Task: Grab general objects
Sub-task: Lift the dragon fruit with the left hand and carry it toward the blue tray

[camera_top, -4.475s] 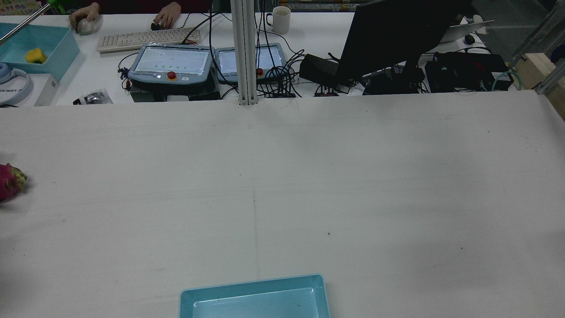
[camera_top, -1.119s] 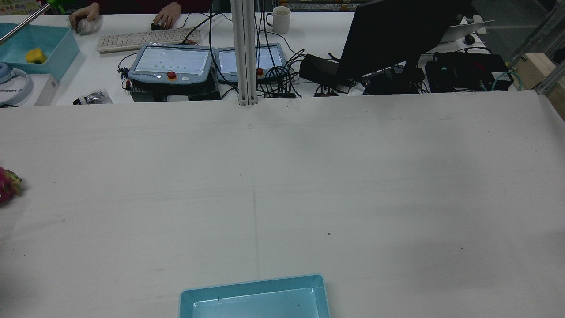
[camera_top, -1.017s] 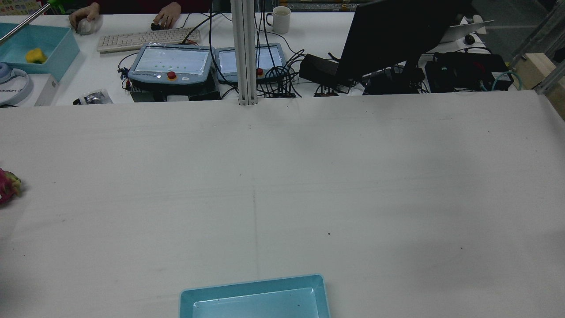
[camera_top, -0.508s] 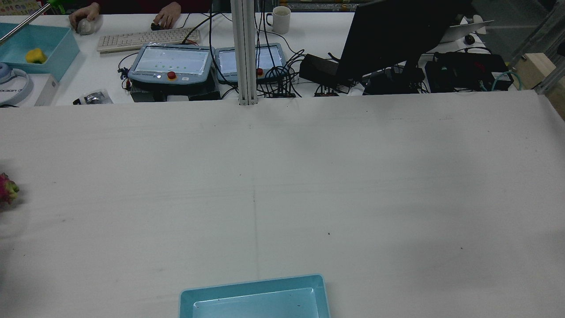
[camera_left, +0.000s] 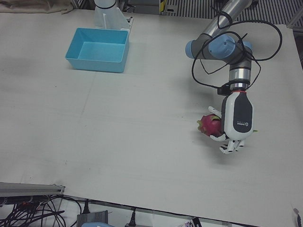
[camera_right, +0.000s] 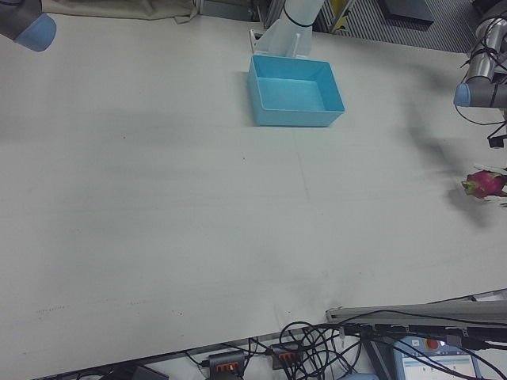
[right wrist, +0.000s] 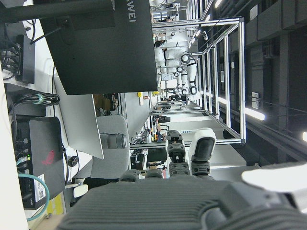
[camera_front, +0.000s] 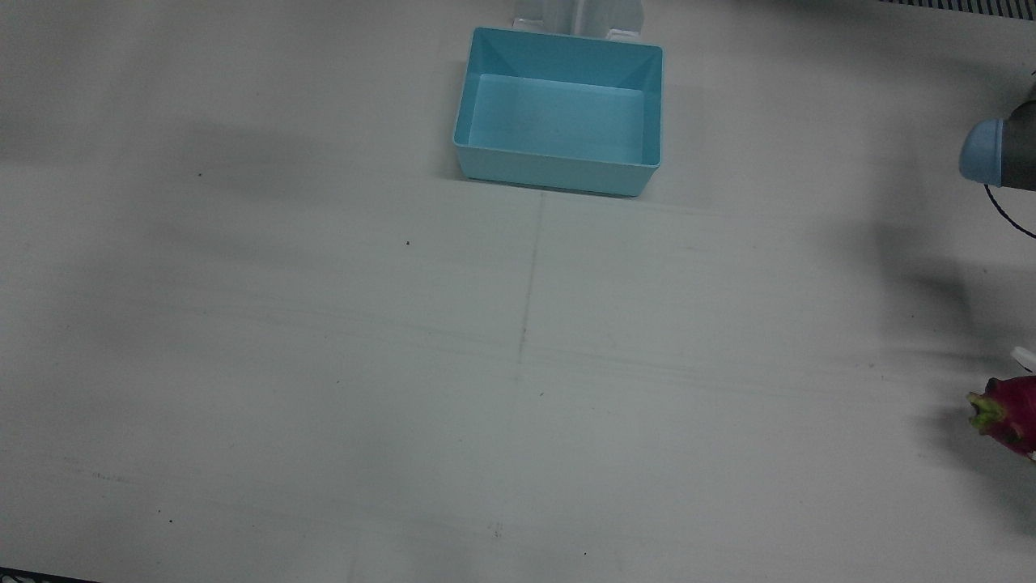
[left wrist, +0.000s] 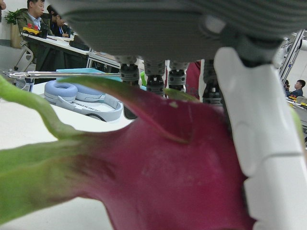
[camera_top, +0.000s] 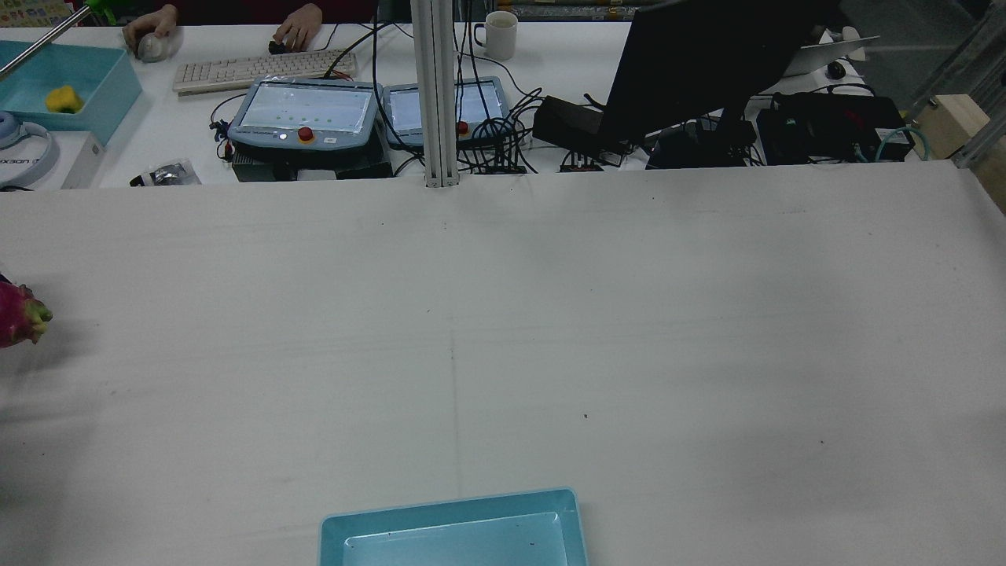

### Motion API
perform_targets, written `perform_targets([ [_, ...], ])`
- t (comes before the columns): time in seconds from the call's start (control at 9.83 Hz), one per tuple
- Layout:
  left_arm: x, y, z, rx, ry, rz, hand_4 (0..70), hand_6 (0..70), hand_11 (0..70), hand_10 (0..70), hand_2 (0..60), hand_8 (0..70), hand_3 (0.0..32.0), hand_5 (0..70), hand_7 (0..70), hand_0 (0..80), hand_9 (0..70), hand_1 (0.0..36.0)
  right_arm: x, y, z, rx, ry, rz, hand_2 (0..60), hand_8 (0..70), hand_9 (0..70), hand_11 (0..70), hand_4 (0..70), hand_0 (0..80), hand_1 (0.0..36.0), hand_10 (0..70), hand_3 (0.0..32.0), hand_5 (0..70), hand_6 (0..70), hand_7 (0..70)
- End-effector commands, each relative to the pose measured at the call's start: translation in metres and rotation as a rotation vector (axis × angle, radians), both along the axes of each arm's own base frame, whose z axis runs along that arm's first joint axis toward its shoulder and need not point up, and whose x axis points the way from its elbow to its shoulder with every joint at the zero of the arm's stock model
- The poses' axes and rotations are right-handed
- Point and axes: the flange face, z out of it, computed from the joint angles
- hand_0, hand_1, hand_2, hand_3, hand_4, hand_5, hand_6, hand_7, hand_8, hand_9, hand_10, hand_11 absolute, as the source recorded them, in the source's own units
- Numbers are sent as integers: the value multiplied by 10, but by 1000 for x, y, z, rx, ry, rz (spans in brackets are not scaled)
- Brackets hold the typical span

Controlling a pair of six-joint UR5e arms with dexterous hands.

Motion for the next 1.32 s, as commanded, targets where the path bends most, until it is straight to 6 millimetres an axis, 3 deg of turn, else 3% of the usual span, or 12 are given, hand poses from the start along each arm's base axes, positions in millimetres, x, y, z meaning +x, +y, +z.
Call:
perform_targets([
  [0.0,0,-3,-43,10,189,-29,691,184,395,271,0,374,0,457,494,800,389,0,0,1,1,-1,0,0,0,0,0,0,0,0,0,0,0,0,0,0],
  [0.2,11,-24,-96,28,320,-37,674,182,399,274,0,383,0,448,487,800,401,0,0,0,0,0,0,0,0,0,0,0,0,0,0,0,0,0,0,0],
  [0.31,16,-25,-115,34,404,-15,672,182,396,273,0,380,0,442,488,800,398,0,0,0,0,0,0,0,0,0,0,0,0,0,0,0,0,0,0,0],
  [0.61,18,-21,-148,33,699,7,662,176,402,277,0,373,0,432,471,757,387,0,0,0,-1,2,1,0,0,0,0,0,0,0,0,0,0,0,0,0],
  [0.81,34,-29,-177,58,866,121,697,179,388,267,0,337,0,429,482,800,364,0,0,0,0,0,2,0,0,0,0,0,0,0,0,0,0,0,0,0],
  [1.22,35,0,-258,157,1018,296,700,190,356,244,0,312,0,430,538,800,332,0,0,0,1,-1,0,0,0,0,0,0,0,0,0,0,0,0,0,0],
])
